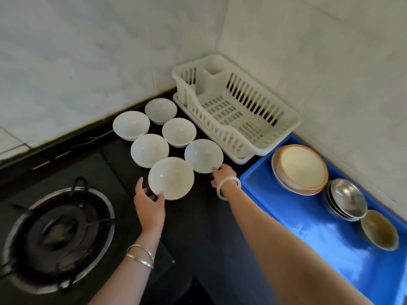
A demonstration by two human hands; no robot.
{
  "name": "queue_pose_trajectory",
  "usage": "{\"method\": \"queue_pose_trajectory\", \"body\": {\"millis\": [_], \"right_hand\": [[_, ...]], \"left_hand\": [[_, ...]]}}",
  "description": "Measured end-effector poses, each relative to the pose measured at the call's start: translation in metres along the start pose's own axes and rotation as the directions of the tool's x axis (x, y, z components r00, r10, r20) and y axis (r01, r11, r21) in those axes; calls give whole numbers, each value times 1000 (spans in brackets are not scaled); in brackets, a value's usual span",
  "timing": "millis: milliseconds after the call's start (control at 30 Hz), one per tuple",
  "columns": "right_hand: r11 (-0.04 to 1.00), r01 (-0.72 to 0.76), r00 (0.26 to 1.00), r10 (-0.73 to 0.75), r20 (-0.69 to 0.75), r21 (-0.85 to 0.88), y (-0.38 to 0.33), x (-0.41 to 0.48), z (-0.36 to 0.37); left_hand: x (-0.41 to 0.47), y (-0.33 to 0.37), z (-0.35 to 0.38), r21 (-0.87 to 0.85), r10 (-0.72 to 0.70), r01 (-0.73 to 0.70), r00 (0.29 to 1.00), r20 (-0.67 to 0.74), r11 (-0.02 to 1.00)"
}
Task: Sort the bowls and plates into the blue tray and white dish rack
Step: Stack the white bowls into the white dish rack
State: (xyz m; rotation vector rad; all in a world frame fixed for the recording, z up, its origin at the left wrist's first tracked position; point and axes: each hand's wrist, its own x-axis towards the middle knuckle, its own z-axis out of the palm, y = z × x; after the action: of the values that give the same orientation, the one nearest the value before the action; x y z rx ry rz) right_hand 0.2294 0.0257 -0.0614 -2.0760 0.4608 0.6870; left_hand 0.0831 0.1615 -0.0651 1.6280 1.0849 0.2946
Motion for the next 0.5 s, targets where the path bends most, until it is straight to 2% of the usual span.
{"method": "queue_pose_trajectory", "body": {"millis": [133,333,433,500], "right_hand": [[918,-143,990,130,59,371,-3,8,4],[913,-43,994,80,-74,405,-8,-9,-12],[877,8,997,33,-76,481,-15,-23,-21],[886,32,998,-2,-65,462,-20,-33,-25]], "left_hand": [[3,-5,-2,-124,-121,131,989,83,984],[11,-10,-5,-205,-164,200,970,179,958],[14,-12,-7,-253,-162,211,966,200,944],[15,-13,-7,-280,-169,225,963,210,933]]}}
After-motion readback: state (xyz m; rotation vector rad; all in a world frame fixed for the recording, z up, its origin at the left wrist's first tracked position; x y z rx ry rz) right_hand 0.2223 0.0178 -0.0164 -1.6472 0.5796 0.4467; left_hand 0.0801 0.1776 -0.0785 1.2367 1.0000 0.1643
